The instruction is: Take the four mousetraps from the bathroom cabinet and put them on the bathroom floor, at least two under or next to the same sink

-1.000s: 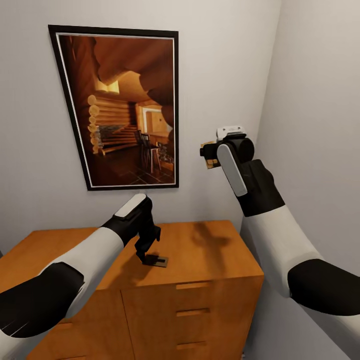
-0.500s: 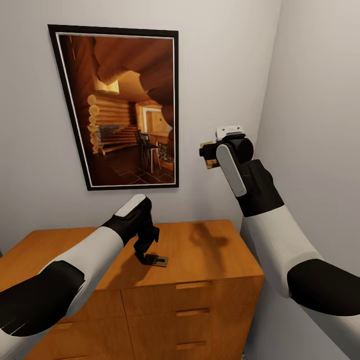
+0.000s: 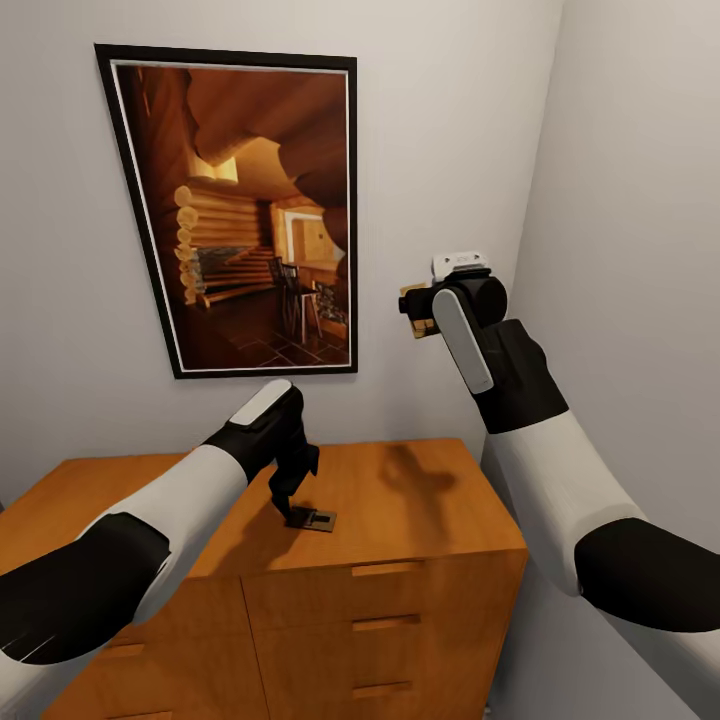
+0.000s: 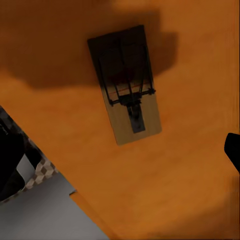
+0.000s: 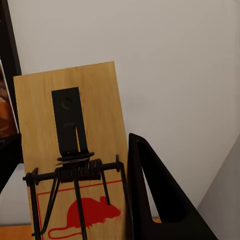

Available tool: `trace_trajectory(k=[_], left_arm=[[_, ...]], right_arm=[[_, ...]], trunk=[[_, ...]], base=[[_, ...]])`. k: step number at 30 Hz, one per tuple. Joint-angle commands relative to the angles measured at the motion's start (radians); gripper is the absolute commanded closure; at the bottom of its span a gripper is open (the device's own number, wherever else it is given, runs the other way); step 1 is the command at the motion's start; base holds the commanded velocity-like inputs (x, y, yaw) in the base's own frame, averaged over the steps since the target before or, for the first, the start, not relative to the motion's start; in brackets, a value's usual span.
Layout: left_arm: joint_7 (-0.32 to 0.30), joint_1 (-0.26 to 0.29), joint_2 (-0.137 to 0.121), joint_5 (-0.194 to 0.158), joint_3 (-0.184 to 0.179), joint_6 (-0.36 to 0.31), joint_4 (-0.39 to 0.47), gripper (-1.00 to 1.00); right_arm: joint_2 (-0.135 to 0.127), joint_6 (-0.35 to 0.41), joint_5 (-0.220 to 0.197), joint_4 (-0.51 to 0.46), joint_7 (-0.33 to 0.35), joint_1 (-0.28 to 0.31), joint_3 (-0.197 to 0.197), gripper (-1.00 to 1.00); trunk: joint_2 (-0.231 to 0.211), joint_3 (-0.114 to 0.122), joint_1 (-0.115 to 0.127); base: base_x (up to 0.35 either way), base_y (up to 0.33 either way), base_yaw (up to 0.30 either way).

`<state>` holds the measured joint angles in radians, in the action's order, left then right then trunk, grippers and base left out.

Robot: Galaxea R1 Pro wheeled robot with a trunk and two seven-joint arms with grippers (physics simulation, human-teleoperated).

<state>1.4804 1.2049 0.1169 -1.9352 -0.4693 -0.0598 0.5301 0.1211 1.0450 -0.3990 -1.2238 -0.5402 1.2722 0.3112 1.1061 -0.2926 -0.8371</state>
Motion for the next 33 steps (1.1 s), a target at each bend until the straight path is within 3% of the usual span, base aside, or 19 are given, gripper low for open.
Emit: trace_trajectory(k=[1,4,10,18,33], left_arm=[[0.003,0.005,-0.001,-0.005,-0.006,-0.006,0.0,-1.0],[0.001,0.014,-0.001,-0.005,-0.006,-0.005,0.0,-1.0],[0.001,0.043,-0.001,-0.006,-0.006,0.004,-0.001,-1.0],[0.001,0.086,-0.002,-0.006,-0.006,0.015,-0.001,-1.0],[0.004,0.124,-0.012,-0.005,-0.006,0.017,-0.001,-1.0]], right_arm=[[0.0,0.002,-0.012,0.0,-0.012,0.001,0.001,1.0],[0.0,0.002,-0.012,0.0,-0.012,0.001,0.001,1.0],[0.0,0.002,-0.012,0.0,-0.012,0.0,0.002,1.0],[-0.001,0.002,-0.011,0.0,-0.012,-0.001,0.002,1.0],[-0.001,0.002,-0.012,0.0,-0.011,-0.003,0.014,1.0]], trunk=[[0.001,-0.001,0.0],[0.001,-0.001,0.0],[0.043,-0.02,-0.023],[0.043,-0.02,-0.023],[0.148,-0.067,-0.081]], base=[[0.0,0.0,0.0],[0.0,0.0,0.0],[0.0,0.0,0.0],[0.0,0.0,0.0],[0.0,0.0,0.0]])
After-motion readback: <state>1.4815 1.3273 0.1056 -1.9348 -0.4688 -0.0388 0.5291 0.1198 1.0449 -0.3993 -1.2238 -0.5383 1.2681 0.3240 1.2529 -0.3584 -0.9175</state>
